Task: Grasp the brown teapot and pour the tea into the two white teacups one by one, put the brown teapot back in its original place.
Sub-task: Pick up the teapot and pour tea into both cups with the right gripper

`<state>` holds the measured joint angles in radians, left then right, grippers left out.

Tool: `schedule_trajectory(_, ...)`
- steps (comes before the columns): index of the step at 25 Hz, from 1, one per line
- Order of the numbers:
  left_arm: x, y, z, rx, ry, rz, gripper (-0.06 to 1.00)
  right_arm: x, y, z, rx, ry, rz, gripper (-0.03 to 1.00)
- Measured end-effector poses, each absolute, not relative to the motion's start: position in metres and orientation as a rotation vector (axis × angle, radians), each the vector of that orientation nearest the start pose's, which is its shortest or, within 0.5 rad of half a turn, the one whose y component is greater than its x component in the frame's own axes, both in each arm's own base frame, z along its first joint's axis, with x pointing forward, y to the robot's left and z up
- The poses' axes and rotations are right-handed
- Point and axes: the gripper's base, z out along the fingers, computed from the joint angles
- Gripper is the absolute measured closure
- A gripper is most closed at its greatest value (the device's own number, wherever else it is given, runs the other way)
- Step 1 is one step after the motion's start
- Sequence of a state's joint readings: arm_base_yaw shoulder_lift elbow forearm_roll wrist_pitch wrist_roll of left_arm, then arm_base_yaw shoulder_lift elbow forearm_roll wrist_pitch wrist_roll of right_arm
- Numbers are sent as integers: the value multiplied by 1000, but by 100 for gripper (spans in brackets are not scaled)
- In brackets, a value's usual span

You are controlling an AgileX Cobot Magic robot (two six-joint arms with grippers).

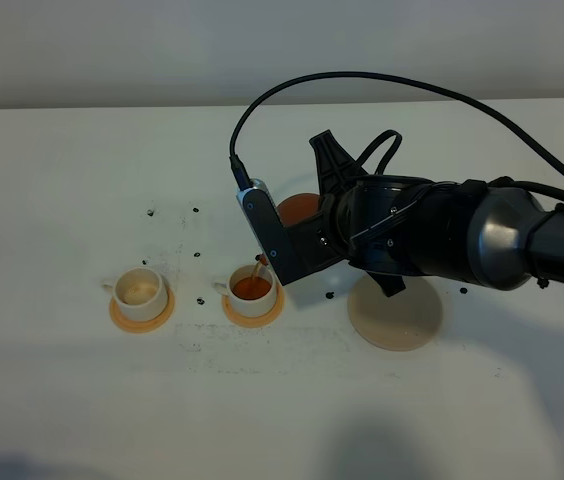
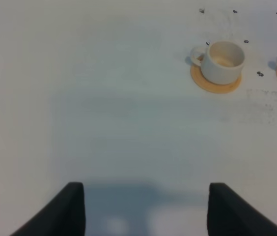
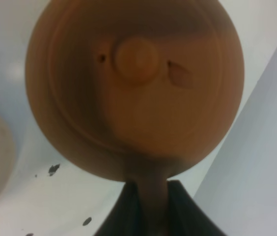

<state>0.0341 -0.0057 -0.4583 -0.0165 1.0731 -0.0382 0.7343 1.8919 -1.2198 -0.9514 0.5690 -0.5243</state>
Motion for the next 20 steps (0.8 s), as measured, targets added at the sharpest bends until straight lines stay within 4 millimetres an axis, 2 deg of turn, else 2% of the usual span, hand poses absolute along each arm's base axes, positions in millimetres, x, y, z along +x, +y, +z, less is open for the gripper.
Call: schedule_trajectory(20, -2, -1, 265, -75, 2091, -22, 41, 320, 239, 194, -2182, 1326, -870, 84)
